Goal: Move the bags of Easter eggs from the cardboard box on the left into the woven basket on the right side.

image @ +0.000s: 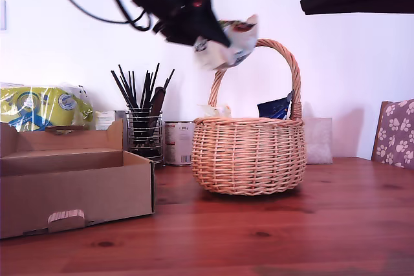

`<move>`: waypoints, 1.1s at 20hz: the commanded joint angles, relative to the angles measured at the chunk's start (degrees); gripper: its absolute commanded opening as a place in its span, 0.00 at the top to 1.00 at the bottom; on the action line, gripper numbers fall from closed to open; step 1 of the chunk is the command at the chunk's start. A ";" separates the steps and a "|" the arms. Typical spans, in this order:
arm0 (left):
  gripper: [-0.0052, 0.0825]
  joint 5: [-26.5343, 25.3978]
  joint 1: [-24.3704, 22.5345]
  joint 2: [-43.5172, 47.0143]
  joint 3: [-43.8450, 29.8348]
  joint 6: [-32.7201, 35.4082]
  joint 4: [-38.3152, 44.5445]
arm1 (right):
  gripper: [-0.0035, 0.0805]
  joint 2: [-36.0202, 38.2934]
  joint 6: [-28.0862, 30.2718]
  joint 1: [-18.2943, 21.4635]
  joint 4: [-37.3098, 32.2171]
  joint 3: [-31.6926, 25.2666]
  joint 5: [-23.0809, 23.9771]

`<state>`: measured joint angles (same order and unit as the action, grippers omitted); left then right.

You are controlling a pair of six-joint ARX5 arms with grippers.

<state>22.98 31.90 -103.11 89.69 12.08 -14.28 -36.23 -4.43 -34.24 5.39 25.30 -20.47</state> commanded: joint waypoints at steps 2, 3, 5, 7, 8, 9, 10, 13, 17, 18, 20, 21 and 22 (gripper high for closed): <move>0.68 -4.22 1.40 -2.34 -0.44 -0.28 5.97 | 0.97 0.02 -0.07 -0.22 -0.39 0.00 -0.15; 0.68 -4.83 1.75 -3.30 -0.44 -0.28 7.13 | 0.97 0.02 -0.07 -0.22 -0.42 0.00 -0.15; 0.68 -5.16 2.25 -5.95 -0.44 -0.31 8.66 | 0.97 0.02 -0.07 -0.22 -0.39 0.00 -0.15; 0.68 -5.53 2.25 -8.83 -0.44 -0.28 9.64 | 0.97 0.02 -0.07 -0.22 -0.42 0.00 -0.15; 0.68 -5.53 2.25 -10.36 -0.44 -0.26 10.29 | 0.97 0.02 -0.07 -0.22 -0.37 0.00 -0.15; 0.68 -5.57 2.25 -11.78 -0.44 -0.33 11.34 | 0.97 0.02 -0.07 -0.22 -0.39 0.00 -0.15; 0.68 -5.90 2.25 -12.85 -0.44 -0.33 12.26 | 0.97 0.02 -0.07 -0.22 -0.39 0.00 -0.15; 0.68 -7.32 2.58 -15.15 -0.44 -1.66 13.79 | 0.97 0.02 -0.07 -0.22 -0.39 0.00 -0.15; 0.67 -9.09 3.37 -16.02 -0.44 -1.79 13.44 | 0.97 0.02 -0.07 -0.22 -0.37 0.00 -0.15; 0.67 -9.31 3.58 -16.02 -0.44 -1.75 13.46 | 0.97 0.02 -0.07 -0.22 -0.39 0.00 -0.15; 0.59 -10.73 3.96 -16.02 -0.42 -1.75 13.31 | 0.97 0.02 -0.07 -0.22 -0.39 0.00 -0.15; 0.50 -11.15 4.17 -15.93 -0.42 -1.73 12.61 | 0.97 0.02 -0.07 -0.22 -0.39 0.00 -0.15; 0.43 -11.52 4.17 -15.28 -0.42 -1.66 11.10 | 0.97 0.02 -0.04 -0.20 -0.39 0.00 -0.15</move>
<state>11.75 35.66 -118.63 89.78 10.61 -2.50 -36.23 -4.43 -34.24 5.41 25.30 -20.47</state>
